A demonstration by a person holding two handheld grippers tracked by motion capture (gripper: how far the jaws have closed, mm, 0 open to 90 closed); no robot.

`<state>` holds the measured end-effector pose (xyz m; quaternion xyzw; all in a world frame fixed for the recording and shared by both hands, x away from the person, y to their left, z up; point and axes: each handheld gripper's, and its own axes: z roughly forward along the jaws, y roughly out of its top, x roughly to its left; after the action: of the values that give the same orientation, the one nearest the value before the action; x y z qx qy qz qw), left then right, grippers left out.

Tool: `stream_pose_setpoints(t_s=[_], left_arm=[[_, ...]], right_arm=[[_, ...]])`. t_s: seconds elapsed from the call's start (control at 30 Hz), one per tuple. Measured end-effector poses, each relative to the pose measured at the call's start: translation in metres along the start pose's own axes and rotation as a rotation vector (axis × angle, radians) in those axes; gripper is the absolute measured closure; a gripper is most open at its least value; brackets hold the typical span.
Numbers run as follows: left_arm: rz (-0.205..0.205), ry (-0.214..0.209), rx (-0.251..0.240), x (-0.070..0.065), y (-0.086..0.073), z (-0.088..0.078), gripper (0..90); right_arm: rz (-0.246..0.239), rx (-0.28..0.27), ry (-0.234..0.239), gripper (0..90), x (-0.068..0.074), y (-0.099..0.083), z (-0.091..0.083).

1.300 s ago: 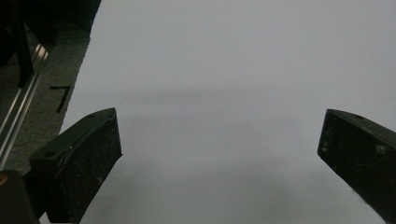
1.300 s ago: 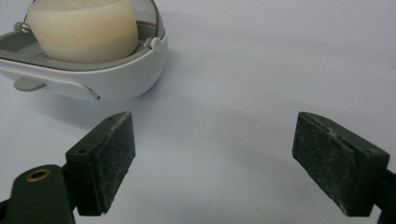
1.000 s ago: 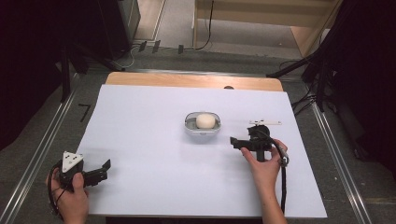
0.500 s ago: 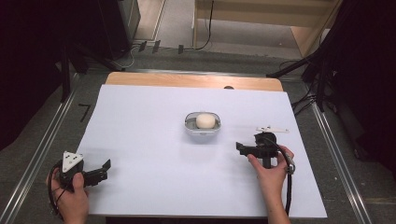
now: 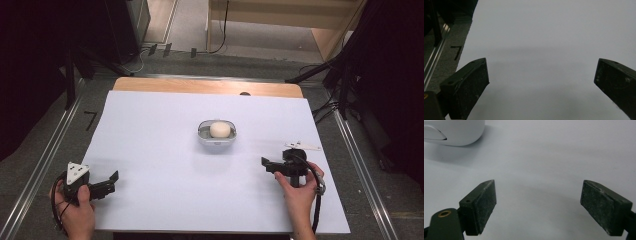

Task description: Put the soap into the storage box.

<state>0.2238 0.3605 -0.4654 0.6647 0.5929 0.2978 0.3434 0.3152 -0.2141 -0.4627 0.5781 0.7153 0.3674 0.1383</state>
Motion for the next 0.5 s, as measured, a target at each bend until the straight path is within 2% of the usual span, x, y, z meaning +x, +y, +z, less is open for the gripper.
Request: stream_pose_setpoints(t_s=[0.27, 0.5], left_arm=[[-0.002, -0.001, -0.001, 0.0, 0.0, 0.0, 0.0], [-0.002, -0.001, -0.002, 0.0, 0.0, 0.0, 0.0]], right_arm=[[0.014, -0.007, -0.015, 13.9, -0.011, -0.009, -0.008], [-0.019, -0.01, -0.035, 14.3, -0.016, -0.015, -0.016]])
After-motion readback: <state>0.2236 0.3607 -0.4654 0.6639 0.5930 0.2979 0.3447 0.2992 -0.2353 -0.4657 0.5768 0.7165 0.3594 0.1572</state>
